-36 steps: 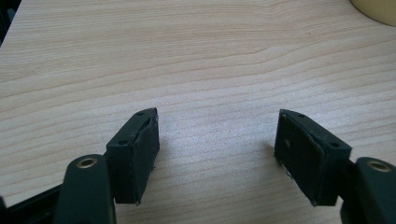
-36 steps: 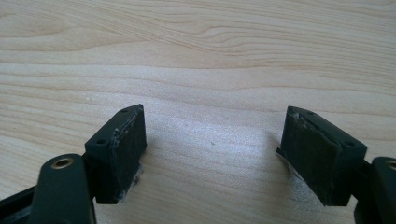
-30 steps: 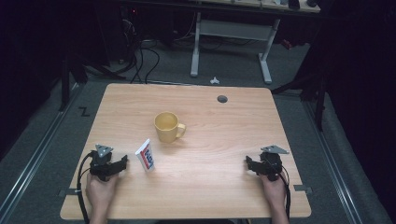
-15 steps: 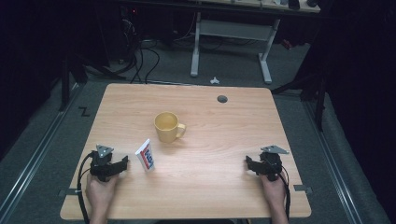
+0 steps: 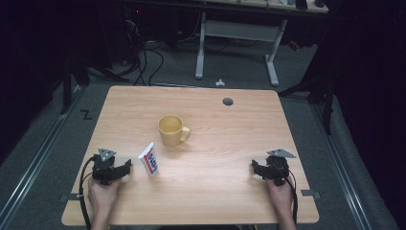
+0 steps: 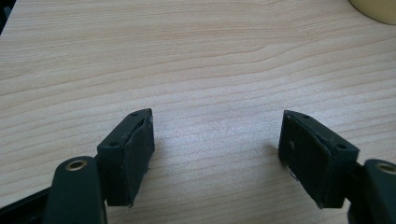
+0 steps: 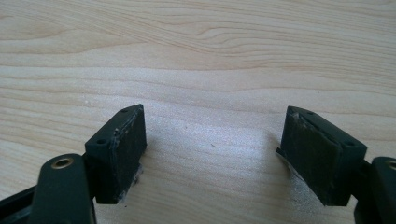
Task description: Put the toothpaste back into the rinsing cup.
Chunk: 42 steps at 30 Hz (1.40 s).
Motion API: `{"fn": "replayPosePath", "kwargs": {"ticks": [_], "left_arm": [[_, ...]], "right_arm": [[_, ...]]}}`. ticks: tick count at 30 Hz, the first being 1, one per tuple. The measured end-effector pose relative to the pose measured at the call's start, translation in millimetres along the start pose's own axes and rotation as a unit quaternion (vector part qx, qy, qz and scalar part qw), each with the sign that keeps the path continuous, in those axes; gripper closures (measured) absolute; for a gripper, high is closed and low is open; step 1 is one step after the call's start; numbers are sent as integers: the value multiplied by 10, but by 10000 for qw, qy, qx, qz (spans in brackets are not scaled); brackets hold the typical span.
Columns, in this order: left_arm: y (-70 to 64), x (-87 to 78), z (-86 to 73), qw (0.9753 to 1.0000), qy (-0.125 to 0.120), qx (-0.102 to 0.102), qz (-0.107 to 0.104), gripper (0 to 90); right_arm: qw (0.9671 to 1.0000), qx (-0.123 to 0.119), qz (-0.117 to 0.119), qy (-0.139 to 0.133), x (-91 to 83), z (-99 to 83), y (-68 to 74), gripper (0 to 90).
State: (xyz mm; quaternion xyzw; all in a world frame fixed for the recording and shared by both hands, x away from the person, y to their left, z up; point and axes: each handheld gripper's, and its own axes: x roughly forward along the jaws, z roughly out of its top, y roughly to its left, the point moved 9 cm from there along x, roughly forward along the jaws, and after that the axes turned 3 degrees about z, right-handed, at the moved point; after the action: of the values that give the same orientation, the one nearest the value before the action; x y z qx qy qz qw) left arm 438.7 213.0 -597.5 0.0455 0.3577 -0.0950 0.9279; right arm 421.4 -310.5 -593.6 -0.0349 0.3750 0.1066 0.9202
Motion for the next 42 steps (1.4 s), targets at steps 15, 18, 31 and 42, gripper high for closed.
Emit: {"fn": "replayPosePath", "kwargs": {"ticks": [15,18,31,42], "left_arm": [[-30,-34,16,9999,-11,2,-105,238],[-59,-82,17,9999,-16,36,-136,239],[-216,-249,-2,9991,-223,96,-339,277],[-319,-384,-13,9982,-329,63,-504,276]], "right_arm": [[10000,20,-21,-10,8,7,0,225],[10000,33,-22,-5,8,7,2,225],[10000,26,-21,-7,8,7,2,226],[10000,15,-14,2,4,4,5,225]]}}
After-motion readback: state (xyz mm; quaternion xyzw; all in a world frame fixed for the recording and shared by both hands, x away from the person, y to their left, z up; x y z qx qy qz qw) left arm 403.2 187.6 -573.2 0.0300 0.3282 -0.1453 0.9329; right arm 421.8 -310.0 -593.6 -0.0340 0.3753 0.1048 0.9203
